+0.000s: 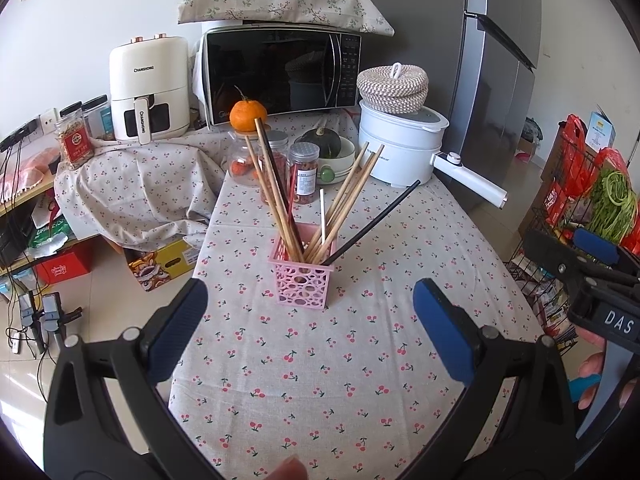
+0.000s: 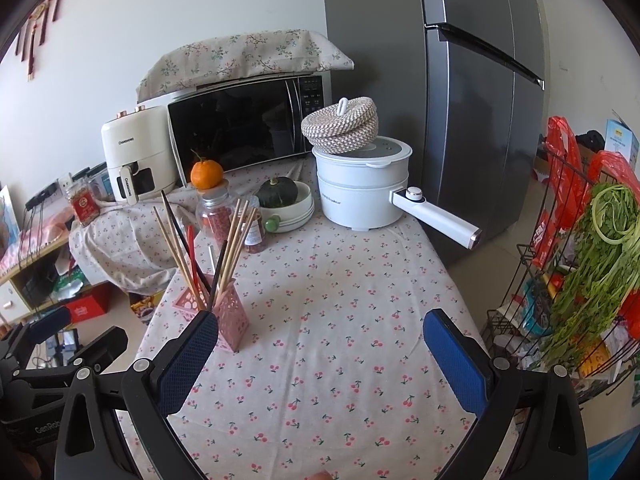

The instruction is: Organize utensils

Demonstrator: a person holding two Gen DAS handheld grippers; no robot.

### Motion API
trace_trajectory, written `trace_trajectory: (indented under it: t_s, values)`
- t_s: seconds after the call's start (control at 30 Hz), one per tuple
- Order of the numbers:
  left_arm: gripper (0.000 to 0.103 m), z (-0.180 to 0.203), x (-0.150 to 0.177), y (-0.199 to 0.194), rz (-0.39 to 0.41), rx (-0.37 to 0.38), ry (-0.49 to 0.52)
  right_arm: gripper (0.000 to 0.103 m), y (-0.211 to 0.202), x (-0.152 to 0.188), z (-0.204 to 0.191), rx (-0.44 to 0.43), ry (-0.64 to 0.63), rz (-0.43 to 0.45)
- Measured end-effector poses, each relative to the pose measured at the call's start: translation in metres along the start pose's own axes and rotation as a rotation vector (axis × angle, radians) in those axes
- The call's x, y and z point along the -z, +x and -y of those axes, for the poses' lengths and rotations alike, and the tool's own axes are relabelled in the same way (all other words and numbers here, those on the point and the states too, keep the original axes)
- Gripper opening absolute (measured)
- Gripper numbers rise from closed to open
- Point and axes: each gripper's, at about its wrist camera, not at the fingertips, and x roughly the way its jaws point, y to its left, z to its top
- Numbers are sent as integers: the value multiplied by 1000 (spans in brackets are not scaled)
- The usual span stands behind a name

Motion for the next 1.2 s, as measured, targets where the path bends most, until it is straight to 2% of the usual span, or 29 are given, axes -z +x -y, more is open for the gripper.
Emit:
trace_trajectory:
  t_s: [1.2]
  values:
    - [102,1,3,3,-21,28,-10,103,1,1,1,-5,1,-2]
